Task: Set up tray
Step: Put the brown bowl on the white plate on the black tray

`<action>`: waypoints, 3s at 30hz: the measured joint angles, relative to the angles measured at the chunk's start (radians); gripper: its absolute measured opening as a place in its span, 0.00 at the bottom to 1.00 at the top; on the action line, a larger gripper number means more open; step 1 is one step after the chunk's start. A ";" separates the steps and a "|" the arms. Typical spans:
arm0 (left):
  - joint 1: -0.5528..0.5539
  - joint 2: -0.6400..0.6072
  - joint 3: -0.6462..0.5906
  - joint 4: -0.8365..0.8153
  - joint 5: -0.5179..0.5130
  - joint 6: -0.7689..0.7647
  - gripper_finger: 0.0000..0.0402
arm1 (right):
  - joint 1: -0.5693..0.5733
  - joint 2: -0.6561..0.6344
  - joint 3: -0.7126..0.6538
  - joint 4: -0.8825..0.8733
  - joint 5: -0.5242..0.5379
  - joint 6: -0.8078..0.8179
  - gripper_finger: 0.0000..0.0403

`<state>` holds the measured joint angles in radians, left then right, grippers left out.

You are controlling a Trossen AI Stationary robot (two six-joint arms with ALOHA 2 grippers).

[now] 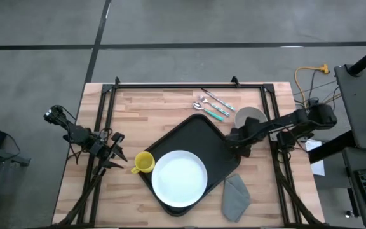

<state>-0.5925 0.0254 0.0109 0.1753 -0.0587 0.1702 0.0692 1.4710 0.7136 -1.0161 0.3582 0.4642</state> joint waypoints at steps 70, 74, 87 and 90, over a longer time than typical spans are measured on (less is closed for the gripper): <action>0.000 0.000 0.000 0.000 0.000 0.000 0.29 | 0.184 0.040 0.308 -0.208 0.198 -0.068 0.02; 0.000 0.000 0.000 0.000 0.000 0.000 0.29 | 0.229 0.086 0.384 -0.210 0.199 -0.133 0.02; 0.000 0.000 0.000 0.000 0.000 0.000 0.29 | 0.319 0.417 0.686 -0.205 0.241 -0.357 0.02; 0.000 0.000 0.000 0.000 0.000 0.000 0.29 | 0.335 0.465 0.746 -0.208 0.269 -0.385 0.02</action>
<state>-0.5922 0.0254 0.0109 0.1749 -0.0586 0.1700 0.4046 1.9364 1.4600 -1.2240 0.6270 0.0796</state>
